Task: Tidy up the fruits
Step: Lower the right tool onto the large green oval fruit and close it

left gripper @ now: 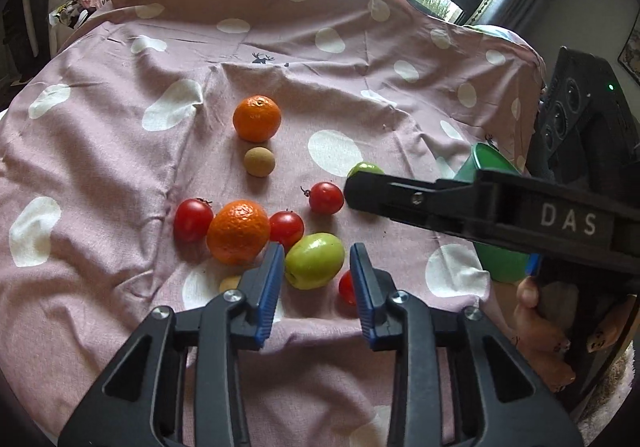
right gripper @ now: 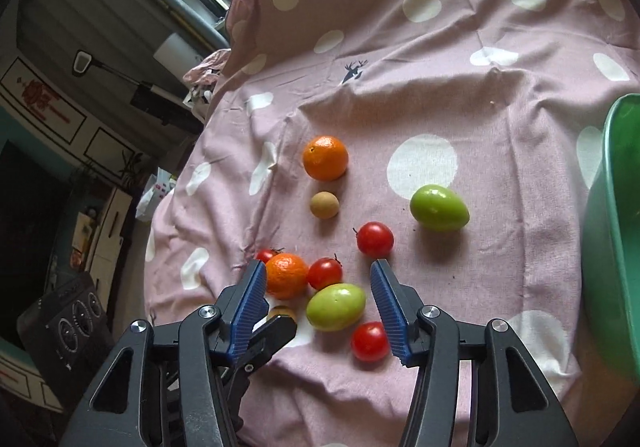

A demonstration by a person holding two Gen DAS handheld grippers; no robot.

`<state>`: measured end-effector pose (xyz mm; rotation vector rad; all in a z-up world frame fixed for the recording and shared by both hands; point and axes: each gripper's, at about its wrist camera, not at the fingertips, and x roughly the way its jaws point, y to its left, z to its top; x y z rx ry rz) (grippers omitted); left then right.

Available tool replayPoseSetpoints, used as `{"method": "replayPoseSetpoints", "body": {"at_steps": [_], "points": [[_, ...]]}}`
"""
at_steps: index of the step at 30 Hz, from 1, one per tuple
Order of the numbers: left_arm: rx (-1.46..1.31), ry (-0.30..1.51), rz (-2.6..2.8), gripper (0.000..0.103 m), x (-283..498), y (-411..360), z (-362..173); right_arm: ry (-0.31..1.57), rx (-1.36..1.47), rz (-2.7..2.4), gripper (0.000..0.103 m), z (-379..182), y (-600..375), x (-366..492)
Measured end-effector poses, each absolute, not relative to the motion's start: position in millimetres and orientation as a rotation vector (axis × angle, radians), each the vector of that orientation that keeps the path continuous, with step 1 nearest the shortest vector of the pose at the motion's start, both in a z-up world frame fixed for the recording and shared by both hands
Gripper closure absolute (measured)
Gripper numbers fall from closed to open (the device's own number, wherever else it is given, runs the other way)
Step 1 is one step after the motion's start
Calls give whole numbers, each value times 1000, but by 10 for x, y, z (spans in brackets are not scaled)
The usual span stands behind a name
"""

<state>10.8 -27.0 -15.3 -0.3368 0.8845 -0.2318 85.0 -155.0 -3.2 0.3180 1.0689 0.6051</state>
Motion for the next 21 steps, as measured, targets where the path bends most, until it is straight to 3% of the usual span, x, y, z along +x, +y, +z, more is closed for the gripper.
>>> {"method": "replayPoseSetpoints", "body": {"at_steps": [15,17,21], "points": [[-320,999,-188,70,272,-337,-402,1201,262,610,47,-492,-1409,982],[-324,998,-191,70,281,-336,-403,1202,259,622,56,-508,-1380,986],[-347,1007,-202,69,311,-321,-423,1218,263,635,56,-555,-1340,992]]}}
